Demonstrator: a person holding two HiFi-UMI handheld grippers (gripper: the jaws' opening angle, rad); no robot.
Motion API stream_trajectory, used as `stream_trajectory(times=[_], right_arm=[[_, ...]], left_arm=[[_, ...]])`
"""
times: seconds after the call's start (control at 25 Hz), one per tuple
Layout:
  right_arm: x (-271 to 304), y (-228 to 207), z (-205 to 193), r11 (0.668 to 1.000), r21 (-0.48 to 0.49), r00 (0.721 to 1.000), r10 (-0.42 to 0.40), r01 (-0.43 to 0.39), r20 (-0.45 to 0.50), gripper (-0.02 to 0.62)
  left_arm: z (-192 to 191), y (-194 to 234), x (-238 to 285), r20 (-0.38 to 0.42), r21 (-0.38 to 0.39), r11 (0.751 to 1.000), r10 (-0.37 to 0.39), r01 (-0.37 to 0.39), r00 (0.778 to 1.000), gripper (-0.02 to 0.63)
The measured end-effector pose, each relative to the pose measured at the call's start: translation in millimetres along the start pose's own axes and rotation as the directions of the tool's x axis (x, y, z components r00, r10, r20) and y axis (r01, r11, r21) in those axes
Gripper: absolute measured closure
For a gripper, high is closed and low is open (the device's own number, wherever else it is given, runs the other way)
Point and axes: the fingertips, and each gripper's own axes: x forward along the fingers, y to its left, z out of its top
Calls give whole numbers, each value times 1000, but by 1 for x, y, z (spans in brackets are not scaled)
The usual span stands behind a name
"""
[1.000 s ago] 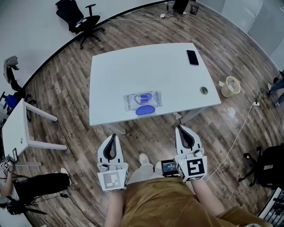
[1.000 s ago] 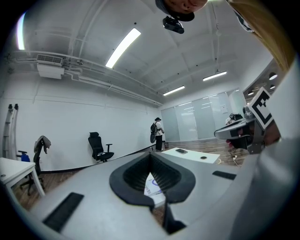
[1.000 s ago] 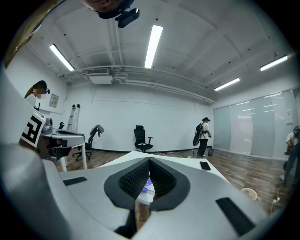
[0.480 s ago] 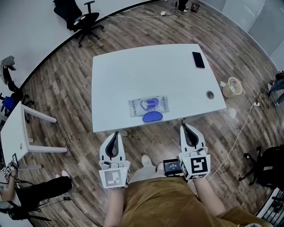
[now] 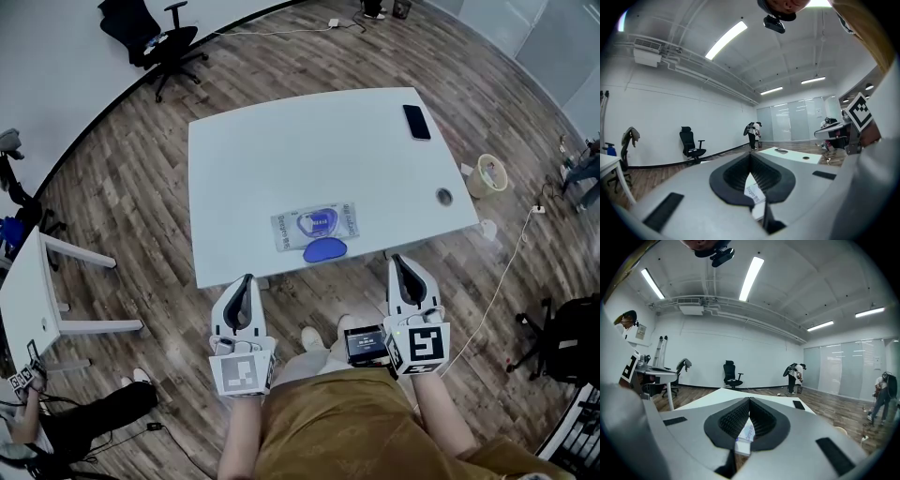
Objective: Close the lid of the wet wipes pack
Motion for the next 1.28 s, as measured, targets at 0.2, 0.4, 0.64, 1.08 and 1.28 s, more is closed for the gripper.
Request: stream_trajectory(times=[0.2, 0.4, 0.64, 1.08, 1.28], right_arm=[[8, -8, -1, 1000, 6, 1000, 6, -6, 0, 588], [24, -23, -1, 1000, 7, 1000, 24, -24, -5, 588], [47, -34, 4, 998, 14, 998, 59, -59, 4, 588], [71, -51, 8, 993, 39, 994, 107, -108, 22, 588], [77, -53, 9, 988, 40, 988, 151, -151, 18, 588]], left_arm=[[1, -2, 14, -5, 0, 1000, 2, -2, 1000, 601], [10, 0, 29, 2, 14, 999, 29, -29, 1000, 601], [15, 1, 47, -7, 23, 998, 59, -58, 998, 601], [29, 0, 66, -5, 38, 994, 98, -98, 995, 601], [38, -6, 75, 5, 56, 993, 108, -108, 994, 601]])
